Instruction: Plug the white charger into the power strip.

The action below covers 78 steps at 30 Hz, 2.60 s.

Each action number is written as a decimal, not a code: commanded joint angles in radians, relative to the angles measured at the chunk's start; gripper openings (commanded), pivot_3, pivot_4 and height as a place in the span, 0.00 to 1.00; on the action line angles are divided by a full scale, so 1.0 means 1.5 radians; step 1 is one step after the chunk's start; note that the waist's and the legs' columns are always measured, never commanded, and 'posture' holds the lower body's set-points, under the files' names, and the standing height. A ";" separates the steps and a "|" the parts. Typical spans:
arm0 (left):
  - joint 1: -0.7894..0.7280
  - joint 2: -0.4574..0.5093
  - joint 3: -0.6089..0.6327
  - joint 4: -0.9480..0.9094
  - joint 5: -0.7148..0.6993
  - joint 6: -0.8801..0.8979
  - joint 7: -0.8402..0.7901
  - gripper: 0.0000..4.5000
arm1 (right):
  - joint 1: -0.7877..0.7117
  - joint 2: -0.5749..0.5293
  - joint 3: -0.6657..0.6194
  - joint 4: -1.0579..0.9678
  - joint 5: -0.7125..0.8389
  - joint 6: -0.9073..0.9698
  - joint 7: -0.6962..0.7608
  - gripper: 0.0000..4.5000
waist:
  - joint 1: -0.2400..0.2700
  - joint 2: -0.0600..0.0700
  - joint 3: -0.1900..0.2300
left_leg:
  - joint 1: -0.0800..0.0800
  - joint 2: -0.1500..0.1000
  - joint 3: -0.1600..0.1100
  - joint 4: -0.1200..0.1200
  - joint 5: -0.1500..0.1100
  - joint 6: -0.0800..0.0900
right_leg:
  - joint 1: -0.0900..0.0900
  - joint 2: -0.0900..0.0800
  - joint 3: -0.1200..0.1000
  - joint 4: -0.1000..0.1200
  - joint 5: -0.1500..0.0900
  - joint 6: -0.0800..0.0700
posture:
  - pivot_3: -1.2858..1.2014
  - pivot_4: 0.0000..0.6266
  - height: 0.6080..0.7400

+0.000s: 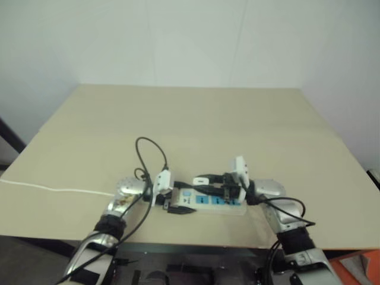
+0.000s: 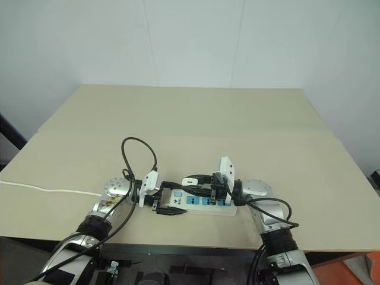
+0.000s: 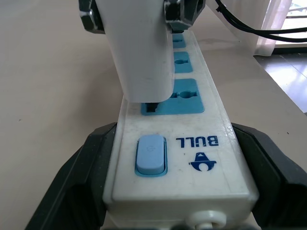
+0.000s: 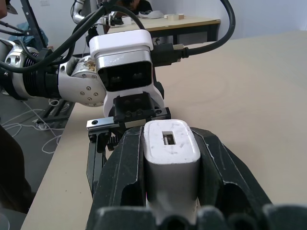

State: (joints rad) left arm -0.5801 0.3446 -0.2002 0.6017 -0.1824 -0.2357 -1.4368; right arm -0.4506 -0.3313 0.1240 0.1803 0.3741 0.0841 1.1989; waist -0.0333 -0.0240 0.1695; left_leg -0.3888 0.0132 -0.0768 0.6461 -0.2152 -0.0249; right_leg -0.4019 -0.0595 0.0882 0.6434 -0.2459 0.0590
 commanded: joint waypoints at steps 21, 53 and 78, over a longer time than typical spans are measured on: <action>0.018 0.013 -0.030 -0.010 0.016 0.022 -0.006 0.73 | 0.036 -0.070 0.006 0.137 -0.053 -0.116 0.044 0.25 | 0.002 0.000 0.000 | 0.005 0.000 0.000 0.000 0.000 0.000 | 0.007 0.000 -0.001 -0.002 -0.001 0.002 | 0.52 0.24 1.00; 0.015 0.010 -0.023 -0.031 0.002 0.042 0.031 0.99 | 0.007 -0.085 0.062 0.067 -0.056 -0.030 0.057 1.00 | -0.002 -0.001 -0.003 | 0.008 0.000 -0.001 -0.001 0.000 0.000 | 0.009 0.000 -0.001 -0.003 -0.002 0.002 | 0.52 0.24 1.00; 0.157 0.330 0.195 -0.347 -0.175 0.248 -0.018 0.99 | 0.122 -0.387 -0.239 -0.094 0.078 0.033 0.098 1.00 | -0.008 0.000 0.012 | -0.001 0.001 0.001 -0.002 0.000 0.000 | -0.002 0.000 0.000 -0.001 -0.002 0.001 | 0.52 0.24 1.00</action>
State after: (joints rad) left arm -0.3500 0.8263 0.0619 0.0865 -0.4319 0.1493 -1.4635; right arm -0.2713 -0.8966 -0.1907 0.0515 0.4686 0.1400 1.3408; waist -0.0451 -0.0233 0.1872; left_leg -0.3905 0.0149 -0.0757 0.6436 -0.2154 -0.0251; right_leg -0.4046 -0.0595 0.0884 0.6413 -0.2496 0.0608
